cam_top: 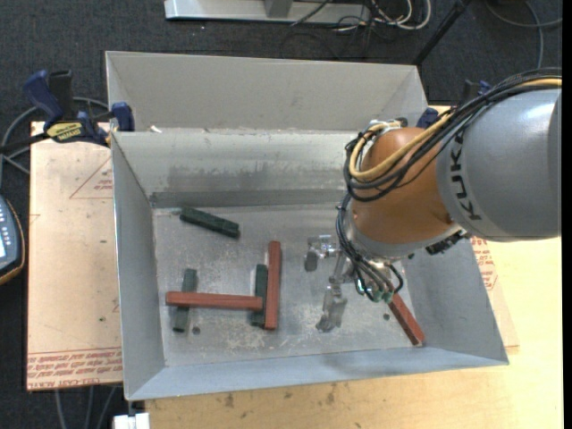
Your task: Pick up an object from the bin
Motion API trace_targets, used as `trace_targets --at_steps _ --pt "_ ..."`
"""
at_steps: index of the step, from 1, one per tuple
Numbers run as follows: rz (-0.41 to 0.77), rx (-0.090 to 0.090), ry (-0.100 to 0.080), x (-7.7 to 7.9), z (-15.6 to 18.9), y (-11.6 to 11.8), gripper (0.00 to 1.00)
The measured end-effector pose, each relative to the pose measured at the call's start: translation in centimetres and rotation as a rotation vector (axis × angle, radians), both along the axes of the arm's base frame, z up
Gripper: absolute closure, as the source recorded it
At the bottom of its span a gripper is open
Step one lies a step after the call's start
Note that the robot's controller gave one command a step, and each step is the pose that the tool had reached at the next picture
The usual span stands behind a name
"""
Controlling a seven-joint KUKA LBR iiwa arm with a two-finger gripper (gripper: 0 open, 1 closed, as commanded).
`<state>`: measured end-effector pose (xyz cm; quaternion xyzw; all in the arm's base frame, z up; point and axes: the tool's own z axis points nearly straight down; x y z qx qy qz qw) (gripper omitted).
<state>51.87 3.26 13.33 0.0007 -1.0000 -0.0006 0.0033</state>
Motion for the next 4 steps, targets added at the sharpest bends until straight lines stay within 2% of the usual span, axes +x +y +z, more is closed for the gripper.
trace_targets --at_steps 1,2,3,4 --pt "0.322 0.002 -0.011 2.9 1.0 4.0 0.0" --pt "0.367 0.004 -0.004 1.0 -6.6 8.6 0.0" --pt "0.361 0.002 -0.008 1.2 -6.2 8.3 1.0" --pt "0.683 0.002 -0.015 6.1 3.0 12.3 1.0"
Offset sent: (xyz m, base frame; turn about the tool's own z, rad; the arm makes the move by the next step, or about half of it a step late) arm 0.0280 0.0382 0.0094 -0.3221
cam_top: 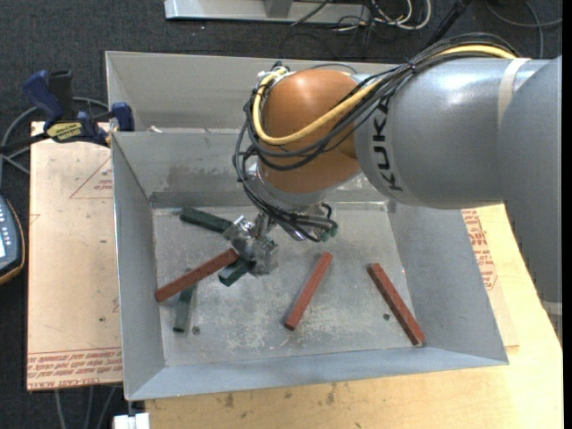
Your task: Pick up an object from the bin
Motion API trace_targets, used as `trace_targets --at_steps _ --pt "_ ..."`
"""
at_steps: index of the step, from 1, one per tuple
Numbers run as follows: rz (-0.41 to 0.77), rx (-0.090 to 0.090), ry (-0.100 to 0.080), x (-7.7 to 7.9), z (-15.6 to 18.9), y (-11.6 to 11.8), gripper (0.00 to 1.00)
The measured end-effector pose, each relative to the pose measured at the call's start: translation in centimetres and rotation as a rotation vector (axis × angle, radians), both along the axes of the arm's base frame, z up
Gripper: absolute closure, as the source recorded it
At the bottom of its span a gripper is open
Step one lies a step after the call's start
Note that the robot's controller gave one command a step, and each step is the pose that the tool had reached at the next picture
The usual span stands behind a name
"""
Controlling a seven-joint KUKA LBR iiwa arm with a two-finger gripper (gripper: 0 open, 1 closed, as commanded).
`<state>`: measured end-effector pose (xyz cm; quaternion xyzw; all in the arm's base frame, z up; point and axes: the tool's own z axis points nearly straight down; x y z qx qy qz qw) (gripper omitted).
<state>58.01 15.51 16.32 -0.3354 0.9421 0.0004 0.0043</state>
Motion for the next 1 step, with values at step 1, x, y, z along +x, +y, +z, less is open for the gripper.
trace_targets --at_steps 1 --pt "-0.003 0.0 -0.006 3.13 13.51 -0.89 1.0"
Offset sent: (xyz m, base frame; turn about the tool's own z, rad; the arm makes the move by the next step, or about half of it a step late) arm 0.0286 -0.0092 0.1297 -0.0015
